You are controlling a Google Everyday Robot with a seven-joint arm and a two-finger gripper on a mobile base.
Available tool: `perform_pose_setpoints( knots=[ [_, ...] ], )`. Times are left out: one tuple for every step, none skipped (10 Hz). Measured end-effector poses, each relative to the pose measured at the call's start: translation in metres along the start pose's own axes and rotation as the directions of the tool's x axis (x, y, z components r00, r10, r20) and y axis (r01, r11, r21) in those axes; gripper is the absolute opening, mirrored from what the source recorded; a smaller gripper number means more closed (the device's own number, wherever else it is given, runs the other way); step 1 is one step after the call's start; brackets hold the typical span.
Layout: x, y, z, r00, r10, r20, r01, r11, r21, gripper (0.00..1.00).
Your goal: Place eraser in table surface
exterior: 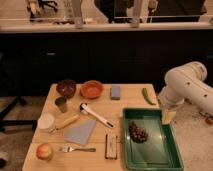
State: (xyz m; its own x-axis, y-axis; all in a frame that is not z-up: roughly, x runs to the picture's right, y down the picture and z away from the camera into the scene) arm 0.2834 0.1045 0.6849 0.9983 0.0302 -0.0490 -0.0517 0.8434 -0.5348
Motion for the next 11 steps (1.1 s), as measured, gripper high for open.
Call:
perform_pose_setpoints(
  knots=[
    [0.000,0.000,0.000,1.000,-0.003,0.000,0.003,1.000,0.003,0.80],
    [-0.004,0.004,-0.001,0.999,-0.033,-0.004,0.033,0.999,0.012,0.80],
    [-0.010,0.007,-0.003,0.998,-0.064,-0.011,0.064,0.998,0.019,0.80],
    [-0.020,0.008,-0.004,0.995,-0.095,-0.015,0.096,0.995,0.024,0.80],
    [-0.029,0.009,-0.004,0.991,-0.132,-0.017,0.132,0.991,0.030,0.80],
    [-0.033,0.012,-0.004,0.986,-0.167,-0.018,0.168,0.985,0.029,0.80],
    [-0.042,0.014,-0.004,0.975,-0.221,-0.017,0.221,0.975,0.028,0.80],
    [-0.053,0.016,-0.003,0.962,-0.273,-0.009,0.273,0.962,0.023,0.80],
    [-0.064,0.017,-0.001,0.941,-0.338,-0.001,0.338,0.941,0.017,0.80],
    [-0.068,0.020,0.002,0.932,-0.363,0.002,0.363,0.932,0.005,0.80],
    [-0.075,0.022,0.005,0.917,-0.398,0.004,0.398,0.917,-0.006,0.80]
  ],
)
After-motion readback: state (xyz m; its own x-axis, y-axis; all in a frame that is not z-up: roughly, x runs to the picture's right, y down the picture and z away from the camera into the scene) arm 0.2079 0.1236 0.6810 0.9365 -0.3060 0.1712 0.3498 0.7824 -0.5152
